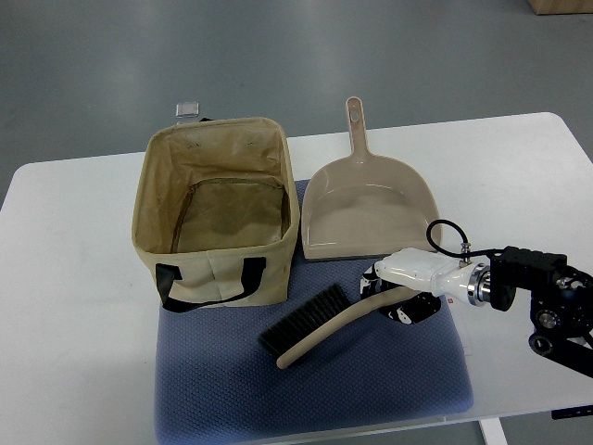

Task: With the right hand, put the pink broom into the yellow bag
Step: 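Close the right hand around the brush handle, then lift the brush with the right hand up past the dustpan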

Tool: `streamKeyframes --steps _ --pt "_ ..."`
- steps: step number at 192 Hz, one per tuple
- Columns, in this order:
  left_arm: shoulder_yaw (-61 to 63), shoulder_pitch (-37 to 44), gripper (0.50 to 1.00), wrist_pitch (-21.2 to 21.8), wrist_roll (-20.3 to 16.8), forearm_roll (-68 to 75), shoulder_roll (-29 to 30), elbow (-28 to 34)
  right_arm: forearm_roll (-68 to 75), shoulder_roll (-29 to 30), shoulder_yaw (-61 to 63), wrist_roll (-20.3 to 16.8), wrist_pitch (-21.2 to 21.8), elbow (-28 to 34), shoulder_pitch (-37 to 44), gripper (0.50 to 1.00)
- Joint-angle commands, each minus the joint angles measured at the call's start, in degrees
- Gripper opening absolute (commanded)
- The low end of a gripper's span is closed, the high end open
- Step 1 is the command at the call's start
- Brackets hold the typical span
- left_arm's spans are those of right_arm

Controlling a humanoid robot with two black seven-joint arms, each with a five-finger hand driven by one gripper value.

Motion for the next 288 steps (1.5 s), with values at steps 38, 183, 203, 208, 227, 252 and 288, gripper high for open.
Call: streamKeyframes --steps 38,183,203,208,227,252,288 --pt "0.0 0.0 1.000 0.0 0.0 0.0 0.0 0.0 0.9 -3.9 3.0 0.7 -4.8 0.0 0.5 0.500" --pt "0.0 0.0 1.000 0.0 0.0 0.0 0.0 0.0 2.5 -16.5 12.6 1.9 -9.2 -7.5 12.1 0.500" --pt "0.0 0.0 1.000 0.0 0.0 0.0 0.0 0.0 2.5 -14.8 12.6 1.5 -7.3 -10.0 17.4 0.500" --pt "0.0 0.0 1.000 0.0 0.0 0.0 0.0 0.0 2.4 -13.9 12.6 1.4 -6.9 -10.5 18.6 0.500" --pt "0.0 0.0 1.000 0.0 0.0 0.0 0.0 0.0 2.4 -9.2 12.5 0.9 -4.4 -12.4 23.7 0.500" --pt "0.0 0.0 1.000 0.0 0.0 0.0 0.0 0.0 2.4 -3.6 12.1 0.0 -2.1 -14.2 28.8 0.500" --pt "0.0 0.0 1.000 0.0 0.0 0.0 0.0 0.0 1.2 5.6 11.3 -0.4 1.3 -14.3 32.3 0.500"
